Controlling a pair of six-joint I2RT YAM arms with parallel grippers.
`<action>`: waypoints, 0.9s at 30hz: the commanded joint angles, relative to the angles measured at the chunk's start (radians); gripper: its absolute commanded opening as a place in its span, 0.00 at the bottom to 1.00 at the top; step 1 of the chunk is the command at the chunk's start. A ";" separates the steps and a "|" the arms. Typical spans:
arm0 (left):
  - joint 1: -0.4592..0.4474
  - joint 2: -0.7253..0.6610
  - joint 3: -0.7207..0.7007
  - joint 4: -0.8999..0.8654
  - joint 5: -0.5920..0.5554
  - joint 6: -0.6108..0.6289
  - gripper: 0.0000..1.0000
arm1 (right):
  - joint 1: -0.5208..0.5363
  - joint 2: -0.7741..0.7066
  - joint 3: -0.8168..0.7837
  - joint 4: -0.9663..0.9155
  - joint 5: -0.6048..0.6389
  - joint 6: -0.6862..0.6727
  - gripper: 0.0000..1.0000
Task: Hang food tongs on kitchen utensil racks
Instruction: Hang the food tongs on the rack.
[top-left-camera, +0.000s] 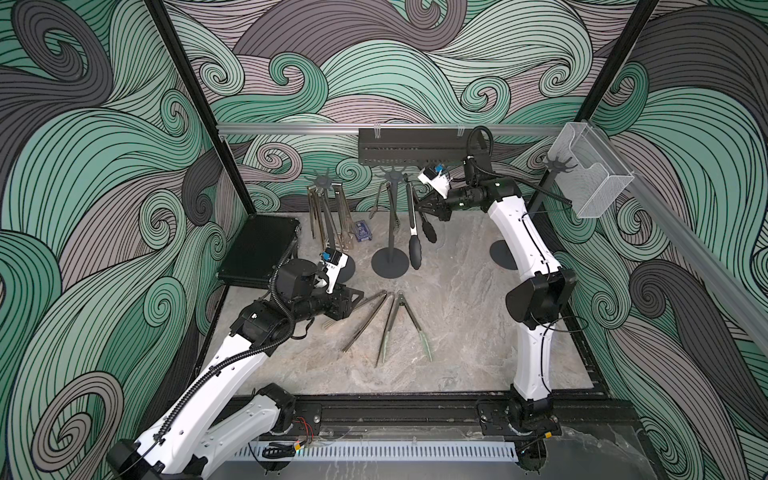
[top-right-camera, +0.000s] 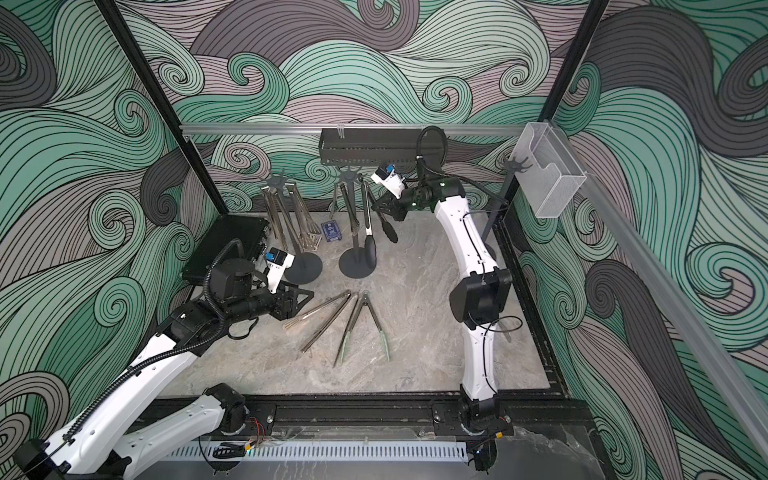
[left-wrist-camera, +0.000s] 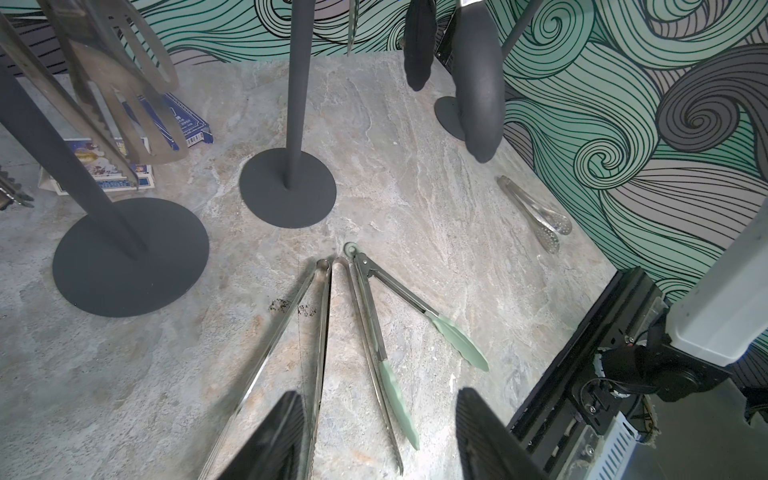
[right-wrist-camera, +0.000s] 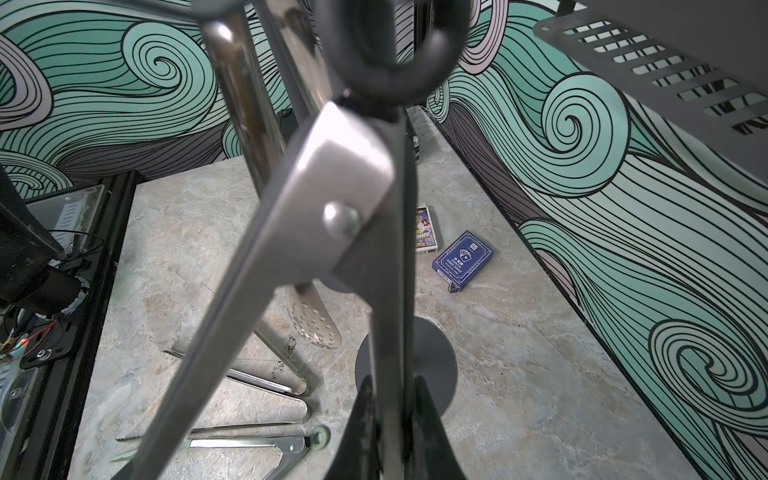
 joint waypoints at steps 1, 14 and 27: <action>-0.005 0.005 -0.001 0.005 0.012 0.013 0.59 | 0.007 -0.004 -0.066 -0.056 0.040 0.011 0.10; -0.006 0.039 0.017 -0.098 -0.023 0.017 0.59 | 0.004 -0.036 -0.135 0.000 0.047 0.031 0.29; -0.003 0.276 0.074 -0.208 -0.123 0.010 0.53 | -0.015 -0.223 -0.369 0.104 0.053 0.094 0.33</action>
